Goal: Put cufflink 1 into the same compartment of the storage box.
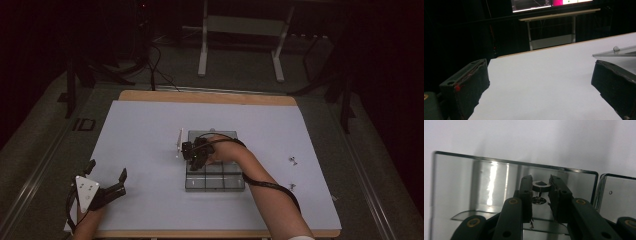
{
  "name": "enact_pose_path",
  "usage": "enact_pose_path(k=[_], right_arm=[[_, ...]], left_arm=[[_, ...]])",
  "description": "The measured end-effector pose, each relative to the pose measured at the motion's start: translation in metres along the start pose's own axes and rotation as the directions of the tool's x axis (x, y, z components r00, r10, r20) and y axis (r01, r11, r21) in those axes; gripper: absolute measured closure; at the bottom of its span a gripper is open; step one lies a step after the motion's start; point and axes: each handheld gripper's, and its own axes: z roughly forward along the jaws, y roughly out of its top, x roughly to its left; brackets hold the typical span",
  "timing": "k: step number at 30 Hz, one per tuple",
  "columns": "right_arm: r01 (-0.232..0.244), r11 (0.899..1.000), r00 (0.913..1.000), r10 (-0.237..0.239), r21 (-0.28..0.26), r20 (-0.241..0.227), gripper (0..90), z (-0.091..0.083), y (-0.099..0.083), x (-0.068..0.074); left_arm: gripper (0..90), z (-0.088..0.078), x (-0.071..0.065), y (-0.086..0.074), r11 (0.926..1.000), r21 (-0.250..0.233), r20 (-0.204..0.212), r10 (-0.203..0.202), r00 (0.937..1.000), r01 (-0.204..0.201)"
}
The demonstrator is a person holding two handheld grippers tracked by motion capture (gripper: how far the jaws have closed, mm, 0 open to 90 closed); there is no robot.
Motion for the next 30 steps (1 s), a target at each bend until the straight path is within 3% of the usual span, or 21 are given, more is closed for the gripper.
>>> enact_pose_path(k=[14,30], right_arm=[[-0.005,0.999,1.0,0.005,0.039,-0.002,70.5,0.01,0.004,-0.002],[-0.001,0.997,1.0,0.001,0.079,0.005,64.0,-0.034,-0.004,0.007]], left_arm=[[2.4,0.0,0.0,0.0,1.0,0.0,0.002,0.0,1.0,0.0],[2.4,0.0,0.0,0.0,1.0,0.0,0.002,0.004,1.0,-0.004]])
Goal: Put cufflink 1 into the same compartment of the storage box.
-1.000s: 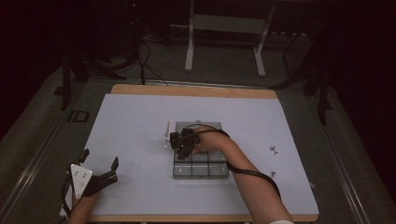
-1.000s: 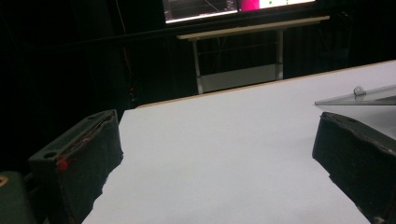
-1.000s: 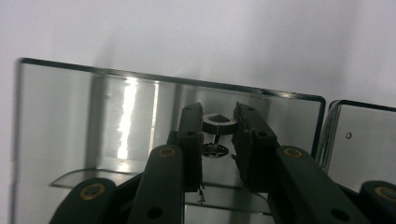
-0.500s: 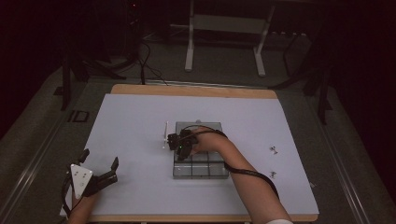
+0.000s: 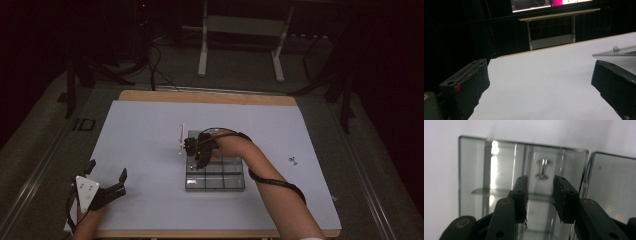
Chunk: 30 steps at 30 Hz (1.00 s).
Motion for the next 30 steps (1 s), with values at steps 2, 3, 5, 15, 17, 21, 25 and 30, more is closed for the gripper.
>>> enact_pose_path(k=[2,3,5,15,17,21,25,30], right_arm=[[0.007,1.0,1.0,-0.007,0.0,0.004,63.8,-0.007,-0.003,0.003],[0.005,1.0,1.0,-0.005,-0.002,0.007,63.8,-0.01,-0.005,0.004],[-0.001,1.0,1.0,0.001,0.002,0.008,63.8,-0.017,-0.009,0.006],[-0.026,0.999,0.9996,0.026,0.022,0.005,64.2,-0.035,-0.04,0.014],[-0.042,0.999,0.9991,0.042,0.026,0.003,64.2,-0.038,-0.048,0.015],[-0.063,0.997,0.998,0.062,0.038,0.011,64.2,-0.043,-0.063,0.016],[-0.075,0.997,0.997,0.075,0.032,0.02,64.2,-0.047,-0.077,0.016],[-0.085,0.996,0.9961,0.084,0.041,0.027,64.7,-0.052,-0.095,0.019]], left_arm=[[2.4,0.0,0.0,0.0,1.0,0.0,0.0,0.0,1.0,0.0],[2.4,0.0,0.0,0.0,1.0,0.0,0.0,0.0,1.0,0.0],[2.4,0.0,0.0,0.0,1.0,0.001,0.0,0.0,1.0,0.0],[2.4,0.0,0.0,0.0,1.0,-0.001,-0.002,0.0,1.0,0.0],[2.4,0.0,0.0,0.0,1.0,0.0,-0.003,0.0,1.0,0.0],[2.4,0.0,0.0,0.0,1.0,0.001,-0.004,-0.001,1.0,0.001],[2.4,0.0,0.0,0.0,1.0,0.001,-0.004,0.0,1.0,0.0],[2.4,0.0,0.0,0.0,1.0,-0.002,0.001,0.002,1.0,-0.002]])
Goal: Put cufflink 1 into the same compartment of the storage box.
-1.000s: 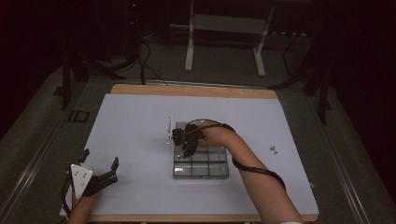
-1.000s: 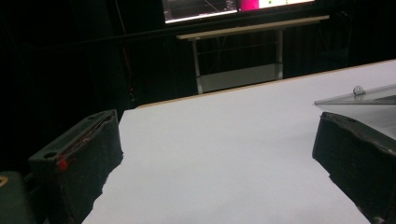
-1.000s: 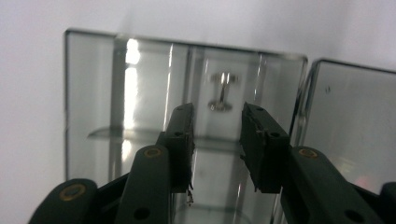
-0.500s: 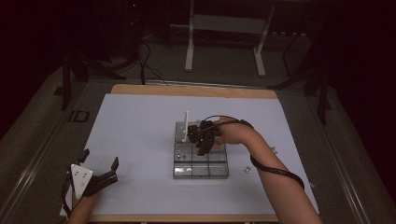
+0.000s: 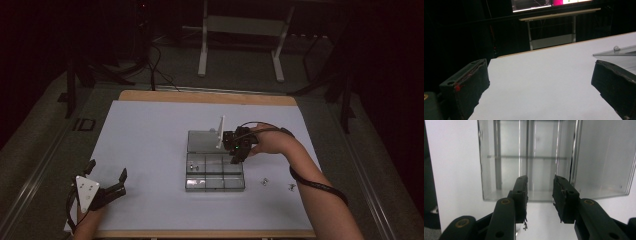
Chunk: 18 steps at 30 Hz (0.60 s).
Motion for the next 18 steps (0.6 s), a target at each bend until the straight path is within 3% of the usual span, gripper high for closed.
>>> enact_pose_path(k=[10,18], right_arm=[[-0.05,0.998,0.9986,0.05,0.024,0.017,65.0,-0.006,-0.046,0.001],[-0.124,0.992,0.9918,0.123,0.022,0.036,65.2,-0.013,-0.085,0.002]], left_arm=[[2.4,0.0,0.0,0.0,1.0,0.002,-0.002,-0.001,1.0,0.001],[2.4,0.0,0.0,0.0,1.0,0.003,-0.002,0.002,1.0,-0.002]])
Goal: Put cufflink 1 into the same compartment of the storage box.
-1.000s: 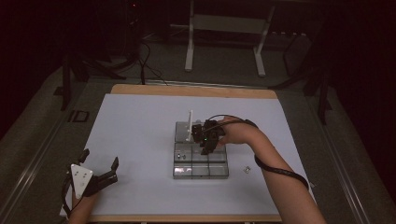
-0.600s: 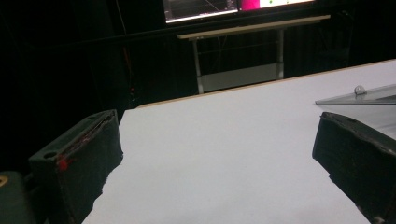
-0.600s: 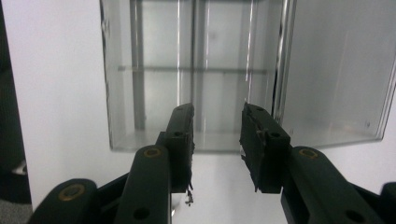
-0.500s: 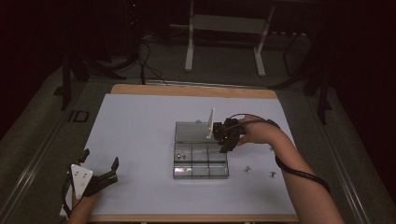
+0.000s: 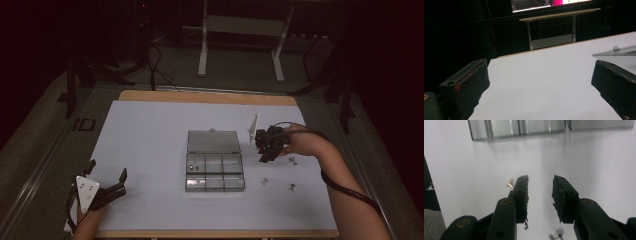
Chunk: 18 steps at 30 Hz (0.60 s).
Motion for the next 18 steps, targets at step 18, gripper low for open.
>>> enact_pose_path(k=[18], right_arm=[[-0.185,0.983,0.982,0.185,0.006,0.04,65.6,0.014,-0.066,-0.006]], left_arm=[[2.4,0.0,0.0,0.0,1.0,0.002,-0.003,0.004,1.0,-0.004]])
